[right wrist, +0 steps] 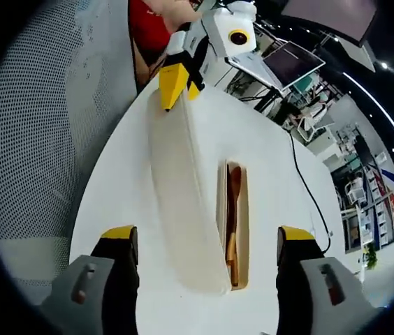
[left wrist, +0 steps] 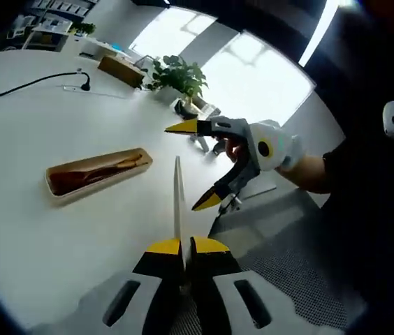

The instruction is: Arrange the utensils inside the cutlery case until each visible utensil rests in its matching compartment.

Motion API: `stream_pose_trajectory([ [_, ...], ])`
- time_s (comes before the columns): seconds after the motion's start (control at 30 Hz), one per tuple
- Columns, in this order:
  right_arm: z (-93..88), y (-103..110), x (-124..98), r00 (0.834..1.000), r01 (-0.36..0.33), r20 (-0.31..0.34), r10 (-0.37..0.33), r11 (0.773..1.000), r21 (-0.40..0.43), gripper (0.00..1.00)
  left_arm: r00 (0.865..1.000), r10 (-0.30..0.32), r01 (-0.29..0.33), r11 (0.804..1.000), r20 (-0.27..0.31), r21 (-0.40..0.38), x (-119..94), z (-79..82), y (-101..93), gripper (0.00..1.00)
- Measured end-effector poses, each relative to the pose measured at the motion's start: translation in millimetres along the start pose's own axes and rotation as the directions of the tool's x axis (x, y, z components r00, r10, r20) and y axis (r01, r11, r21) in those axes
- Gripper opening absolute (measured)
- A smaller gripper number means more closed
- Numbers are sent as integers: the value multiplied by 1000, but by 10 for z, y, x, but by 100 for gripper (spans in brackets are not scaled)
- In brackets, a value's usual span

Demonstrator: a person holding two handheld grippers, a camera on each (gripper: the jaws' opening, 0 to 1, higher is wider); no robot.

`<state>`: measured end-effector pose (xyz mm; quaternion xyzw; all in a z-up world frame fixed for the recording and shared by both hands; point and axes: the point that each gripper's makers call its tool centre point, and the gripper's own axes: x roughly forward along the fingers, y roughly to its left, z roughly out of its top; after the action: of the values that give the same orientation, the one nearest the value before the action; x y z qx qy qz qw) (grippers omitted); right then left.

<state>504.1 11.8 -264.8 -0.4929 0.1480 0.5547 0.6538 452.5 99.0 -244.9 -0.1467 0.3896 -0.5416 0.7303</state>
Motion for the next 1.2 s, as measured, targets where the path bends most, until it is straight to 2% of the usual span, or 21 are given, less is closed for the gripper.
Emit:
stream_pose_trajectory([
  [0.23, 34, -76, -6, 1000, 19, -4, -19, 999, -33, 81, 1000, -14, 15, 1000, 9, -7, -4, 76, -34, 4],
  [0.4, 82, -87, 18, 1000, 20, 10, -20, 999, -39, 82, 998, -55, 56, 998, 13, -35, 18, 98, -77, 4],
  [0.47, 78, -28, 35, 1000, -13, 9, 13, 999, -34, 77, 998, -66, 66, 997, 6, -48, 29, 109, -79, 4],
  [0.6, 46, 59, 57, 998, -54, -19, 53, 994, -91, 70, 993, -117, 118, 987, 21, -105, 37, 168, -129, 4],
  [0.67, 36, 62, 49, 998, -62, -25, 60, 994, -85, 67, 991, -132, 134, 984, 22, -117, 38, 183, -141, 4],
  [0.73, 69, 67, 29, 997, -77, 5, 77, 997, -30, 60, 984, -178, 177, 976, 5, -129, 38, 160, -199, 4],
  [0.77, 93, 86, 27, 995, -94, 24, 94, 996, -12, 60, 984, -176, 175, 975, 5, -135, 50, 158, -194, 4],
  [0.83, 80, 100, 19, 994, -108, 12, 108, 994, -17, 63, 984, -181, 179, 972, 0, -152, 80, 146, -192, 4],
  [0.87, 50, 146, 18, 990, -138, -13, 137, 990, -43, 61, 983, -186, 183, 970, -3, -158, 87, 143, -198, 4],
  [0.93, 28, 174, 31, 989, -146, -35, 144, 986, -81, 56, 979, -202, 198, 966, -6, -168, 97, 145, -226, 4],
  [1.13, 80, 184, 27, 990, -141, -23, 139, 988, -70, 51, 976, -217, 217, 961, 19, -174, 71, 184, -252, 4],
  [1.2, 90, 220, 34, 987, -157, -27, 156, 986, -63, 45, 973, -228, 230, 956, 34, -182, 56, 192, -262, 4],
])
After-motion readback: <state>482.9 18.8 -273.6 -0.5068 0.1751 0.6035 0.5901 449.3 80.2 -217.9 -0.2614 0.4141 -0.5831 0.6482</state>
